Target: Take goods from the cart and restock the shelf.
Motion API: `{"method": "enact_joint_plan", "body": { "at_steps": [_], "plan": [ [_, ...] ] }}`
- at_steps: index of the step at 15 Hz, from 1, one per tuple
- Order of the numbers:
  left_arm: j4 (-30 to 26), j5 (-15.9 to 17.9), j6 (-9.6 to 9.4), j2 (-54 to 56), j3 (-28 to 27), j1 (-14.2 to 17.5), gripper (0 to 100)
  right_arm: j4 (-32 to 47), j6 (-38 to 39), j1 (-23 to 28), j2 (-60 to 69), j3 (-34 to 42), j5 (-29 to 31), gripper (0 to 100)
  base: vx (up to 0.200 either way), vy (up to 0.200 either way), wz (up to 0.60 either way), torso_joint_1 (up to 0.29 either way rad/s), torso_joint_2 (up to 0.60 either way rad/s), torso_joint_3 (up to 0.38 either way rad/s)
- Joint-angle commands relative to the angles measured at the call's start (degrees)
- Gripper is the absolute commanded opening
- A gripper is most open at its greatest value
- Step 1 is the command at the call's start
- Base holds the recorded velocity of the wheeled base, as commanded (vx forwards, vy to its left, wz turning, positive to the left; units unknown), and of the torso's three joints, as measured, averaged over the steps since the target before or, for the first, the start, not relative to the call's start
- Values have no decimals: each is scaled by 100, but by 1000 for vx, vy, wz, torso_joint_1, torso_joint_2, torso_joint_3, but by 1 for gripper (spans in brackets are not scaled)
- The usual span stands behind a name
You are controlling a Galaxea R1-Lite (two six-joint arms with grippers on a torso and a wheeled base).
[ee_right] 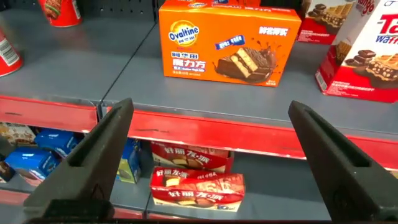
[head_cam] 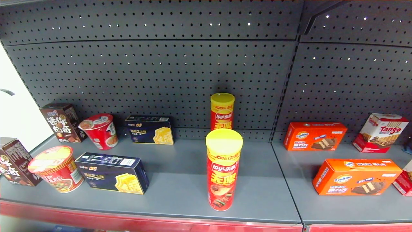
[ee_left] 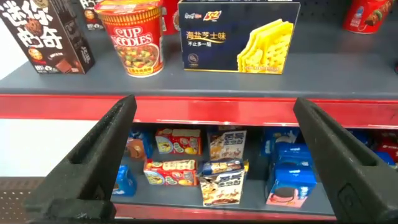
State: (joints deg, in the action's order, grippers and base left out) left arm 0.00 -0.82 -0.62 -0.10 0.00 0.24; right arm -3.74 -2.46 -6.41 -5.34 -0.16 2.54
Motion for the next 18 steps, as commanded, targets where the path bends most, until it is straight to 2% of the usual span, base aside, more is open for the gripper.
{"method": "enact_joint_plan", "body": {
  "at_steps": [1, 7, 10, 14, 18],
  "plan": [
    [0, 3, -8, 10, 0, 2, 100, -4, -17, 0, -11, 7, -43, 100, 0, 0, 0, 0, 0, 0],
    [0, 3, -8, 10, 0, 2, 100, -4, -9, 0, -11, 7, -69, 100, 0, 0, 0, 0, 0, 0],
    [0, 3, -8, 10, 0, 2, 100, -4, -17, 0, -11, 7, -78, 100, 0, 0, -600, 5, 2, 2],
    [0, 3, 1, 10, 0, 2, 100, -4, -17, 0, -11, 7, -87, 100, 0, 0, 0, 0, 0, 0],
    [0, 3, 1, 10, 0, 2, 100, -4, -26, 0, -11, 7, -465, 100, 0, 0, 0, 0, 0, 0]
  ]
}}
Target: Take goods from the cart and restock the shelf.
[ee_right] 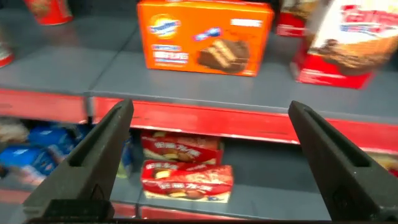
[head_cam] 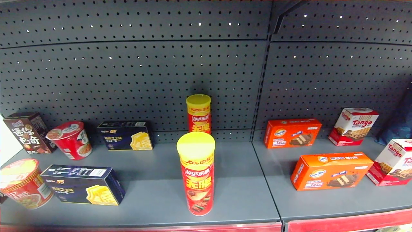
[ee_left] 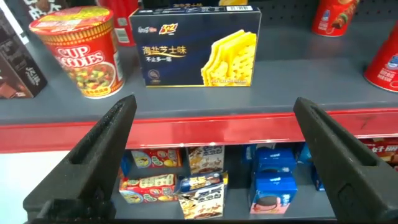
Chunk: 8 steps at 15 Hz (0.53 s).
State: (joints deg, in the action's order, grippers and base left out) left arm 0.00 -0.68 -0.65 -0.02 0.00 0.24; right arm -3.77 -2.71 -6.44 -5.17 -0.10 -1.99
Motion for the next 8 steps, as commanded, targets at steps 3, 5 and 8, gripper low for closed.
{"method": "enact_joint_plan", "body": {
  "at_steps": [3, 5, 8],
  "plan": [
    [0, -11, 12, 2, 0, 2, 100, 16, -309, 2, -28, -8, -223, 100, 0, 0, 0, 0, 0, 0],
    [0, -2, 3, 2, 0, 2, 100, 25, -318, 2, -28, -17, -223, 100, 0, 0, 300, -1, 1, 4],
    [0, -11, 12, 2, 0, 2, 100, 16, -301, 2, -28, -8, -206, 100, 0, 0, 200, -2, -1, 1]
  ]
}}
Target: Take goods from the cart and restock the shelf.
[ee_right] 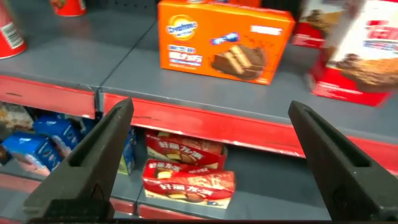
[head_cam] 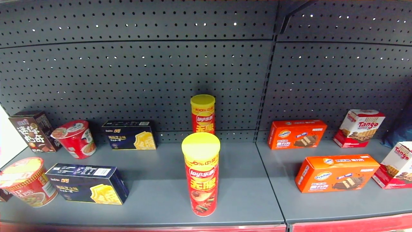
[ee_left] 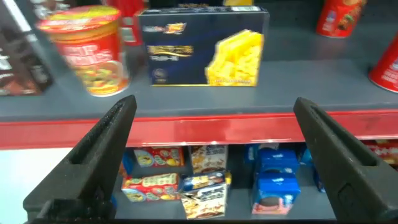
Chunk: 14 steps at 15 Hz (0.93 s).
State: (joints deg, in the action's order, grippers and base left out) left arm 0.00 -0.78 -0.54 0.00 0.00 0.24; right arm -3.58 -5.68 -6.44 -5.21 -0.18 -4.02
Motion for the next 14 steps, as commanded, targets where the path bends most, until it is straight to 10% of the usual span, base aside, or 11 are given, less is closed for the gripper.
{"method": "enact_joint_plan", "body": {
  "at_steps": [1, 14],
  "plan": [
    [0, -1, 18, 0, 0, 2, 100, 7, -3, 2, -24, 1, -28, 100, 0, 0, 0, 0, 0, 0],
    [0, -1, 1, 0, 0, 2, 100, -2, -65, 2, -24, 1, -2, 100, 0, 0, 46, 0, 1, 0]
  ]
}}
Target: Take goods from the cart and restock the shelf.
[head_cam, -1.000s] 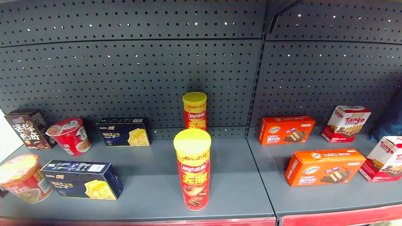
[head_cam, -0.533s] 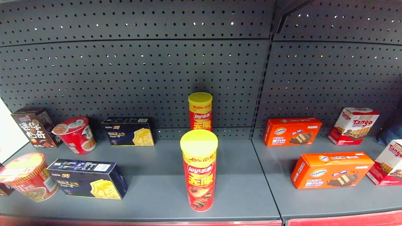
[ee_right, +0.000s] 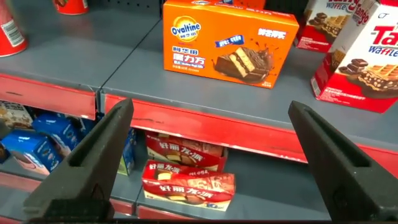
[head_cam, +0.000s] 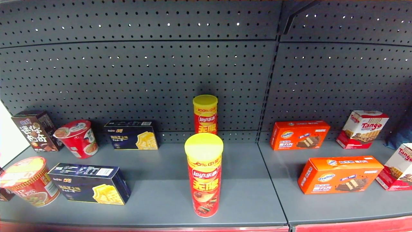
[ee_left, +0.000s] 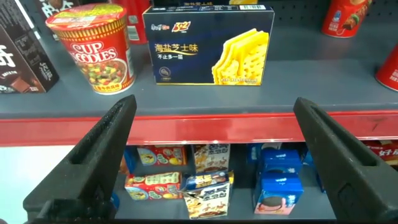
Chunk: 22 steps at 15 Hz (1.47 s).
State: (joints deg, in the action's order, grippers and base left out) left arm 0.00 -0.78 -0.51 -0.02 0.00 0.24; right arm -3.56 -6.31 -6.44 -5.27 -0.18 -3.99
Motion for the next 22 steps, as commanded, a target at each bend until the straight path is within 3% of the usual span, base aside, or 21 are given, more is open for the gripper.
{"method": "enact_joint_plan", "body": {
  "at_steps": [1, 8, 11, 22],
  "plan": [
    [0, -1, -2, 2, 0, 2, 100, -13, 7, 2, -18, 1, 3, 100, 0, 0, 0, 0, 0, 0],
    [0, -1, -2, 2, 0, 2, 100, 4, 7, 2, -18, 1, -23, 100, 0, 0, 0, 0, 0, 0],
    [0, 8, -19, 2, 0, 2, 100, 4, 7, 2, -18, 1, -32, 100, 0, 200, 0, -2, 2, 2],
    [0, 16, -28, 2, 0, 2, 100, 4, 7, 2, -18, 1, -41, 100, 0, 0, 0, 0, 0, 0]
  ]
}}
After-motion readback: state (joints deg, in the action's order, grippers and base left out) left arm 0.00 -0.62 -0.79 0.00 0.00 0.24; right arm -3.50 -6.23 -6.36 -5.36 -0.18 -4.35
